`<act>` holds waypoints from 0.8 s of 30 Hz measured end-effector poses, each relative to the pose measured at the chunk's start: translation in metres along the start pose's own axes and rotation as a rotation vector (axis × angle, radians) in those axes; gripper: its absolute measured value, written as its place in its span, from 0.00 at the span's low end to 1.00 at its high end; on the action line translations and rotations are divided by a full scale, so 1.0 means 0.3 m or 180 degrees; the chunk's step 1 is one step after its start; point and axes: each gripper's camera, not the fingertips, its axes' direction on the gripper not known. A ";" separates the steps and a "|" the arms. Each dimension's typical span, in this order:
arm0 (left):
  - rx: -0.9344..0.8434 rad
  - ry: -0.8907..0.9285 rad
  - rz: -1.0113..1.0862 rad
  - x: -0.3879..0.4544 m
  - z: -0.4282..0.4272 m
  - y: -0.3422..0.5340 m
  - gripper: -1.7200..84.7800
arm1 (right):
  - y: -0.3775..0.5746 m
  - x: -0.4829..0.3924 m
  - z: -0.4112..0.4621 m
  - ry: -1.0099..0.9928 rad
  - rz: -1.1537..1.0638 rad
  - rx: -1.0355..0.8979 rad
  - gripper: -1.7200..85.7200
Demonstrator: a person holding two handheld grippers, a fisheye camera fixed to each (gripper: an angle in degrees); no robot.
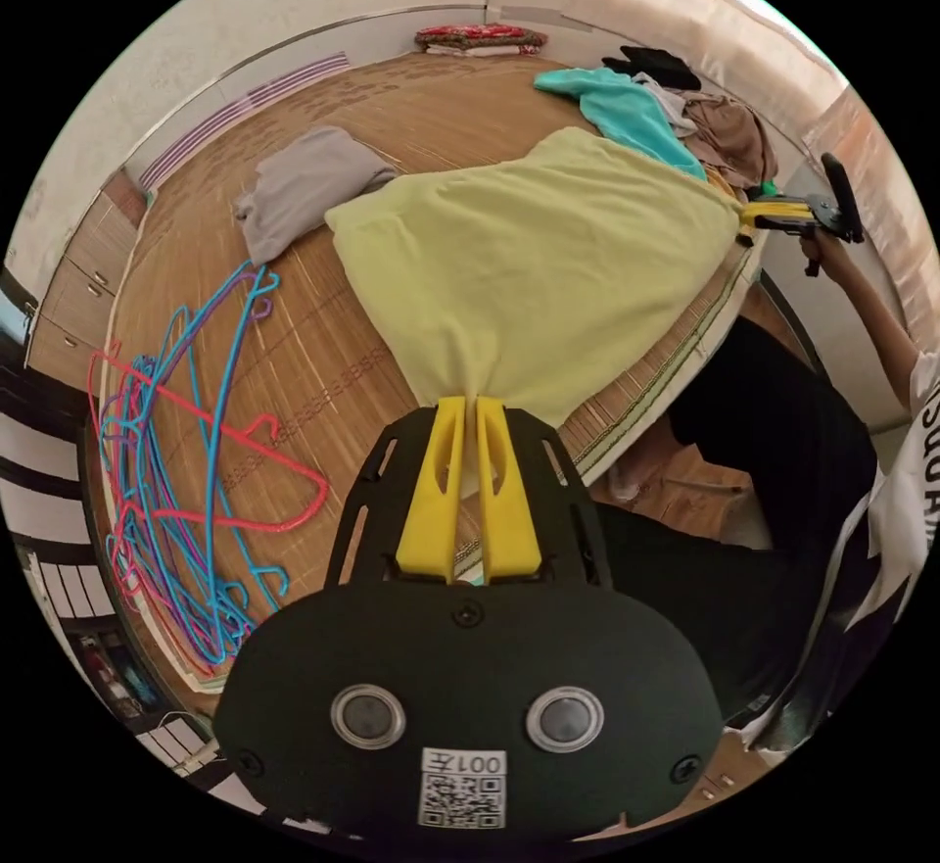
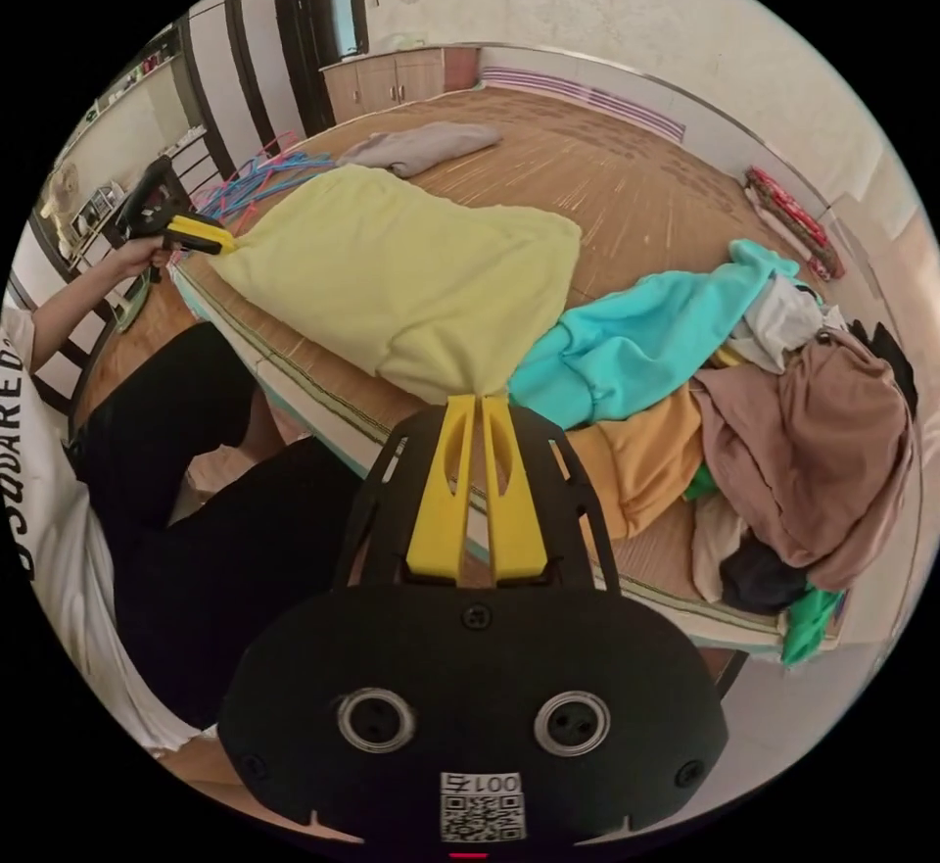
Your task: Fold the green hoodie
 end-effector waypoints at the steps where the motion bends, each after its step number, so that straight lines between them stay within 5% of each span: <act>1: 0.0122 0.0016 -0.0064 -0.024 -0.028 0.016 0.01 | 0.018 -0.003 -0.011 0.0055 -0.0012 0.0063 0.03; 13: 0.0153 -0.0083 -0.0304 -0.020 0.048 0.128 0.01 | 0.116 0.021 0.134 -0.0154 0.0188 -0.0193 0.03; 18: 0.0199 -0.0132 -0.0564 -0.050 -0.027 0.153 0.02 | 0.108 0.022 0.078 0.0251 0.0148 -0.0337 0.05; 24: -0.0110 -0.0160 -0.0553 -0.042 0.050 0.136 0.09 | 0.093 0.050 0.115 -0.0189 0.0231 -0.0324 0.12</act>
